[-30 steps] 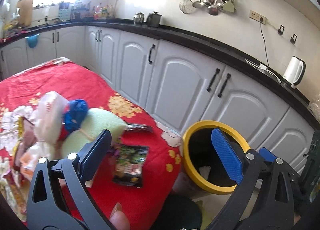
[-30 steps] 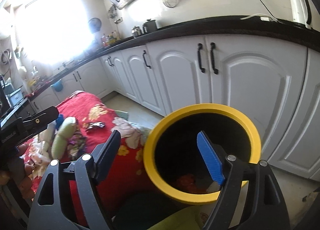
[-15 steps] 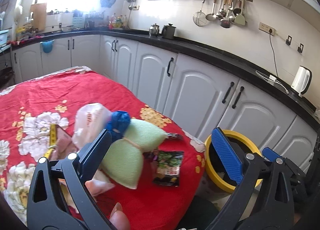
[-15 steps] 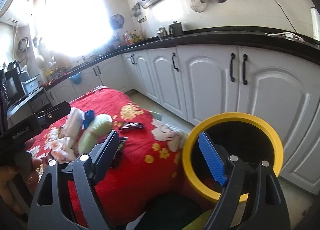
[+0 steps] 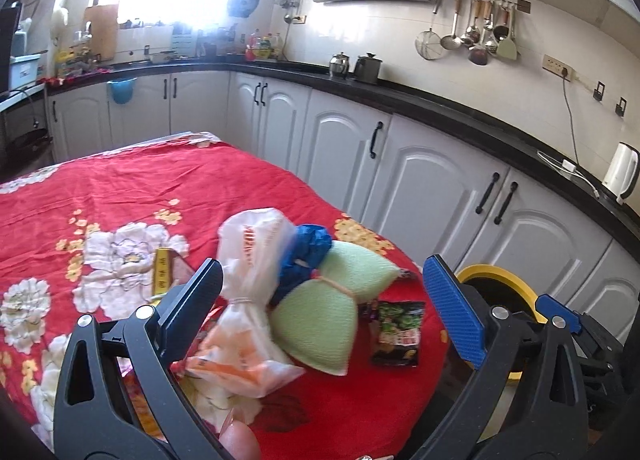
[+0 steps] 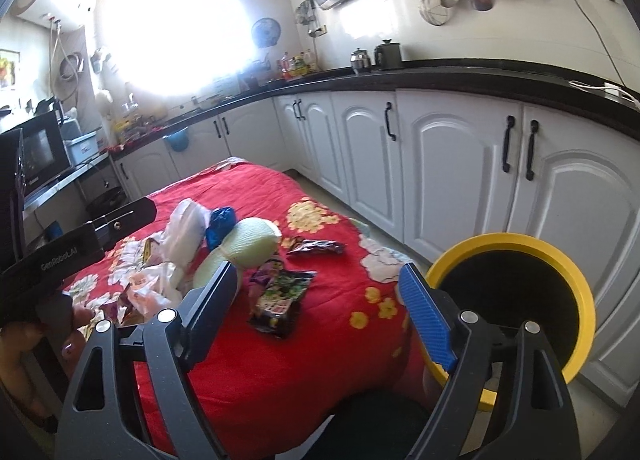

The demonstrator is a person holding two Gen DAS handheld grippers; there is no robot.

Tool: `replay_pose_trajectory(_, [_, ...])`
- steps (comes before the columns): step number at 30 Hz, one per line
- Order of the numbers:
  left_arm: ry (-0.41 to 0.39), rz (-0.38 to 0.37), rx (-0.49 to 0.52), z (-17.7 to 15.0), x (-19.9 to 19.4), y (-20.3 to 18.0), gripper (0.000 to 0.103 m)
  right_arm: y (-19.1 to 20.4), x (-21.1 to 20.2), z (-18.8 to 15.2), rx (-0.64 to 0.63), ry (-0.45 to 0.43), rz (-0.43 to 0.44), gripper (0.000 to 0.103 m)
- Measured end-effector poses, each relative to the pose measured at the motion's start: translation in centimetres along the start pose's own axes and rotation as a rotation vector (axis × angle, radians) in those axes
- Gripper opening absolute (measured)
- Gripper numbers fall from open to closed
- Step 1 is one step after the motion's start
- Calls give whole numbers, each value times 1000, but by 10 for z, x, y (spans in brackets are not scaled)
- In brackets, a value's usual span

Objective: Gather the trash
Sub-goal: 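Move both tools back over the table toward the remaining trash, then grasp the white MUZHIRO bag with the left tool while the right tool grasps a green snack wrapper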

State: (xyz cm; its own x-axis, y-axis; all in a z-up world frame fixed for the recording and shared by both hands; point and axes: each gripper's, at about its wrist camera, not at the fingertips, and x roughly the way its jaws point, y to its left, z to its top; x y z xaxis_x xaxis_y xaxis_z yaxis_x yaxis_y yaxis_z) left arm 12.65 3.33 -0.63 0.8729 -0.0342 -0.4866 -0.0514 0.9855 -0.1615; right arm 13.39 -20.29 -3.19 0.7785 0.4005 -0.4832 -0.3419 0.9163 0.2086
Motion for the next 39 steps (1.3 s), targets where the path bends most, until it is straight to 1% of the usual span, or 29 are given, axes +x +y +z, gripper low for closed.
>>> replay_pose_trajectory(9, [27, 60, -60, 0, 8, 34, 92, 21, 34, -6, -35, 78, 25, 80])
replay_pose_trajectory(12, [56, 82, -87, -2, 16, 49, 92, 24, 50, -9, -33, 113, 29, 80])
replay_pose_trajectory(16, [101, 93, -114, -7, 26, 63, 92, 24, 71, -13, -19, 160, 29, 80])
replay_pose_trajectory(21, [147, 86, -131, -12, 40, 75, 92, 20, 94, -20, 4, 214, 37, 69])
replay_pose_trajectory(22, [153, 83, -134, -12, 42, 75, 90, 18, 97, -21, 14, 222, 38, 67])
replay_pose_trajectory(24, [172, 73, -132, -12, 47, 75, 87, 14, 102, -24, 40, 239, 47, 58])
replay_pose_trajectory(25, [181, 69, -130, -13, 49, 74, 84, 12, 104, -26, 52, 251, 55, 56])
replay_pose_trajectory(27, [199, 57, -127, -14, 53, 72, 79, 9, 108, -30, 68, 269, 72, 41])
replay_pose_trajectory(29, [215, 53, -109, -17, 57, 69, 73, 7, 109, -34, 83, 282, 90, 32])
replay_pose_trajectory(31, [230, 48, -101, -19, 59, 67, 67, 5, 106, -35, 90, 277, 95, 28])
replay_pose_trajectory(32, [239, 49, -97, -21, 61, 67, 65, 5, 104, -35, 90, 273, 97, 20])
replay_pose_trajectory(33, [245, 50, -95, -22, 62, 66, 62, 3, 102, -35, 96, 267, 102, 17])
replay_pose_trajectory(35, [260, 47, -95, -25, 65, 67, 57, -1, 100, -35, 114, 267, 111, 17])
replay_pose_trajectory(37, [277, 49, -92, -27, 68, 67, 50, -4, 98, -36, 119, 261, 111, 16])
replay_pose_trajectory(38, [285, 47, -93, -28, 69, 68, 48, -4, 97, -35, 119, 258, 112, 14])
replay_pose_trajectory(39, [295, 39, -96, -29, 71, 69, 41, -5, 95, -35, 123, 251, 116, 13])
